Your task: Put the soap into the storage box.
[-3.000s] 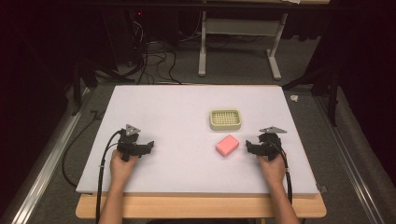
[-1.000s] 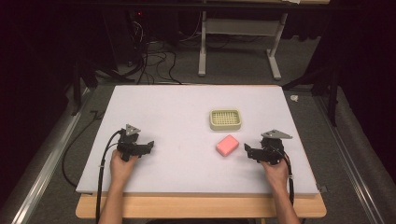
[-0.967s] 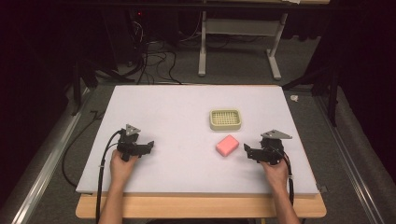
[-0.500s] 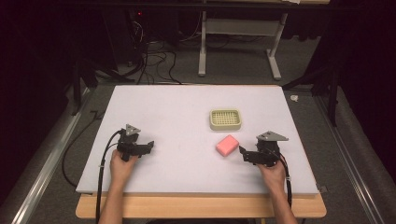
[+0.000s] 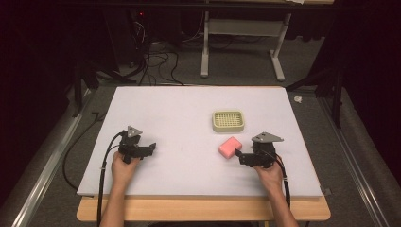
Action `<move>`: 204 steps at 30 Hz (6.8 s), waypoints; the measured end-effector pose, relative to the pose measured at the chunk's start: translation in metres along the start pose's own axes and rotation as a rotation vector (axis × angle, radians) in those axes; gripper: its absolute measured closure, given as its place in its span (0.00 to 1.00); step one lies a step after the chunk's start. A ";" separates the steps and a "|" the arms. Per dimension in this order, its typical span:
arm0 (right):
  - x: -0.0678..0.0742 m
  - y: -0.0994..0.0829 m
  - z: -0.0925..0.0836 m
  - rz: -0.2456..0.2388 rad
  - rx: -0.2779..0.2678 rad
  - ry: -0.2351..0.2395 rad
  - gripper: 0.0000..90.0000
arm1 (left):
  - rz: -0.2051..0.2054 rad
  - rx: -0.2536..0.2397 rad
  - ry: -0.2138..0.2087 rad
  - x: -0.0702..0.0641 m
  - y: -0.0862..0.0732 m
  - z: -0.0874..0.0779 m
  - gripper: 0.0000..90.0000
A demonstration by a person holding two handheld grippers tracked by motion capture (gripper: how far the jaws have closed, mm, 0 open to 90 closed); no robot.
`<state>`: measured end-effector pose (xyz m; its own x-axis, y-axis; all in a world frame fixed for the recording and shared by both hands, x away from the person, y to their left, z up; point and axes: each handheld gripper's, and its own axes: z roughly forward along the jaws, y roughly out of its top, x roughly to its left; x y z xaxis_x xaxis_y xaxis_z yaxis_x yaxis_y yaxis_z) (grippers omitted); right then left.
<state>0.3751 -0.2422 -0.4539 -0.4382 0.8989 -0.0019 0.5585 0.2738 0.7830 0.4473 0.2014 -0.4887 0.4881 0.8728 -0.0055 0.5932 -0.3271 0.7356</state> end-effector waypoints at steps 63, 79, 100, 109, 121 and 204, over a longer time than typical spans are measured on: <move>0.022 0.010 0.053 -0.070 0.110 0.071 0.14 | 0.000 0.000 0.001 0.000 0.000 0.000 0.22; 0.024 0.007 0.057 -0.081 0.131 0.084 0.15 | 0.000 -0.001 0.001 0.000 0.000 0.000 0.22; 0.023 0.009 0.046 -0.036 0.091 0.109 0.15 | -0.003 -0.003 0.001 0.000 0.000 0.000 0.22; 0.024 0.012 0.036 -0.034 0.066 0.120 0.15 | 0.000 0.000 0.001 0.000 0.000 0.000 0.22; 0.020 0.022 0.021 -0.022 0.033 0.123 0.15 | -0.003 -0.003 0.000 0.000 0.000 0.000 0.22; -0.024 0.092 0.048 0.115 0.026 0.098 0.15 | -0.003 -0.003 0.000 0.000 0.000 0.000 0.22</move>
<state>0.4710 -0.2223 -0.4118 -0.4363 0.8874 0.1489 0.6263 0.1806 0.7584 0.4473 0.2012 -0.4889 0.4863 0.8738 -0.0073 0.5928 -0.3238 0.7374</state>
